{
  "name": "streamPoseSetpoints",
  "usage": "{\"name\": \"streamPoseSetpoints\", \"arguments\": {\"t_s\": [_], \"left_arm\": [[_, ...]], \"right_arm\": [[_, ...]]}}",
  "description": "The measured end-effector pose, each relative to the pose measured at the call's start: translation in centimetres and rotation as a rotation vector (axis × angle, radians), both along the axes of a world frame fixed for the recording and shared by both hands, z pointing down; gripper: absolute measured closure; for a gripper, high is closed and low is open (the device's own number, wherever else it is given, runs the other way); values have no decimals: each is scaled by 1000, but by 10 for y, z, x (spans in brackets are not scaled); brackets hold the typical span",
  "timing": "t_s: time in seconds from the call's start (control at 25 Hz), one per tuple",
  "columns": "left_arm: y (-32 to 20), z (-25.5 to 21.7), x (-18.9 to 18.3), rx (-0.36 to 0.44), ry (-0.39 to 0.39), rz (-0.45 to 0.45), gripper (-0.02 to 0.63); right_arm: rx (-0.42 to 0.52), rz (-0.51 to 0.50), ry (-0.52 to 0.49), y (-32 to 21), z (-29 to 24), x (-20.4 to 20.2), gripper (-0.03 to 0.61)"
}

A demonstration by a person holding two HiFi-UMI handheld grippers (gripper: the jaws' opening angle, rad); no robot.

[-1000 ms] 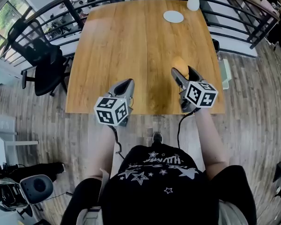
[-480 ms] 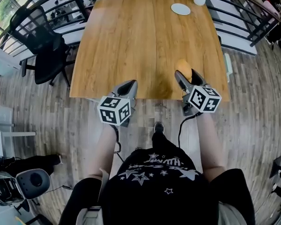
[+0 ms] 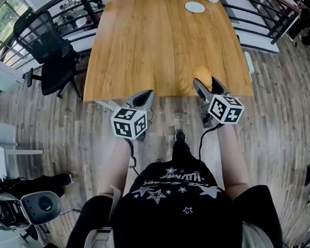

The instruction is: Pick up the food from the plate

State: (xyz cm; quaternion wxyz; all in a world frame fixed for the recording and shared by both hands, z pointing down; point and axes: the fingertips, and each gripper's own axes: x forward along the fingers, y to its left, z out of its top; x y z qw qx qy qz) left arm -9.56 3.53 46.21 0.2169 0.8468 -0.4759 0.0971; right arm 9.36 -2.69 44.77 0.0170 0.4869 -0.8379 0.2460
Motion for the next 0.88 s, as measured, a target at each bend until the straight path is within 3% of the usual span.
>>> {"name": "streamPoseSetpoints", "arguments": {"t_s": [0.88], "left_arm": [[100,-7,-17,26,3,-4,615]], "right_arm": [[3,-10,-18,91,-4,-19,242]]}}
